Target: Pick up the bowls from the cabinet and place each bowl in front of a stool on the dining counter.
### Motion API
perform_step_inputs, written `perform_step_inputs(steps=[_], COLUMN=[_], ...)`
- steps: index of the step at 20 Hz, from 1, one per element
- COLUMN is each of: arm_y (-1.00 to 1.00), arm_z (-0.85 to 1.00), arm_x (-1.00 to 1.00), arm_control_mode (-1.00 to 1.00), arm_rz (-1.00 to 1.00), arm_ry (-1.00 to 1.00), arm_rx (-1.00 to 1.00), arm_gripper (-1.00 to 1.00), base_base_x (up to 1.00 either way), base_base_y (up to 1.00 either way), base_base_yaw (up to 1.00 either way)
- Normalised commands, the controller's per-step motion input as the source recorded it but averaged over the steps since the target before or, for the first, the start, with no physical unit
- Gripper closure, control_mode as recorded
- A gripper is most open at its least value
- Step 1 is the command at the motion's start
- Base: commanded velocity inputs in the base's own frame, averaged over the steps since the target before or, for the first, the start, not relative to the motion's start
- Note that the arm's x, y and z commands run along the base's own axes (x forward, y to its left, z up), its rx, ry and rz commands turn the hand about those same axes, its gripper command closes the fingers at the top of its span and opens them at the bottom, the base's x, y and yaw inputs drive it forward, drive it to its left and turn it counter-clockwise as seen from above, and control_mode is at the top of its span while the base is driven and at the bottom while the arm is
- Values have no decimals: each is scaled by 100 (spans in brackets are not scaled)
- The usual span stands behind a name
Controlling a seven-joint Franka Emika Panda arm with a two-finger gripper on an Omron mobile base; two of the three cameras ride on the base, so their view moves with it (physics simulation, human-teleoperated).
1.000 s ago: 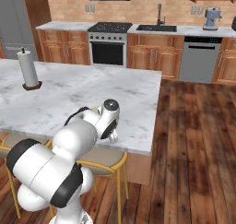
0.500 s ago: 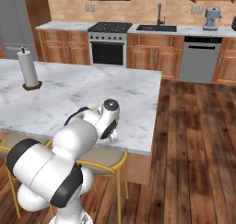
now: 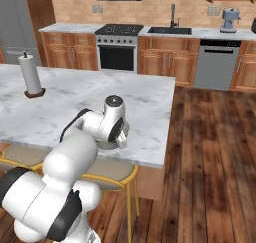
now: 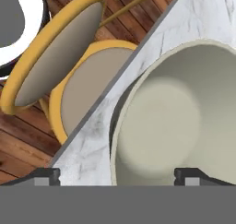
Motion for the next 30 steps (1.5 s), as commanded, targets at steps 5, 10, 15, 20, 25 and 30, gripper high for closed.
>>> perform_step_inputs(steps=[5,10,15,20,25,30], arm_y=[5,33,37,9,8,12], arm_z=[97,39,7,22,32,17], arm_x=[-75,-80,-86,-94,-31,-3], arm_control_mode=[-100,-100,-100,-100,-100,-100], arm_rz=[2,15,29,38,36,23], arm_ry=[6,18,18,12,7,0], arm_rx=[-20,-15,-4,0,-4,-9], arm_gripper=[-100,-100,-100,-100,-100,-100], base_base_x=[0,0,0,0,0,0], base_base_y=[0,0,0,0,0,0], base_base_yaw=[0,0,0,0,0,0])
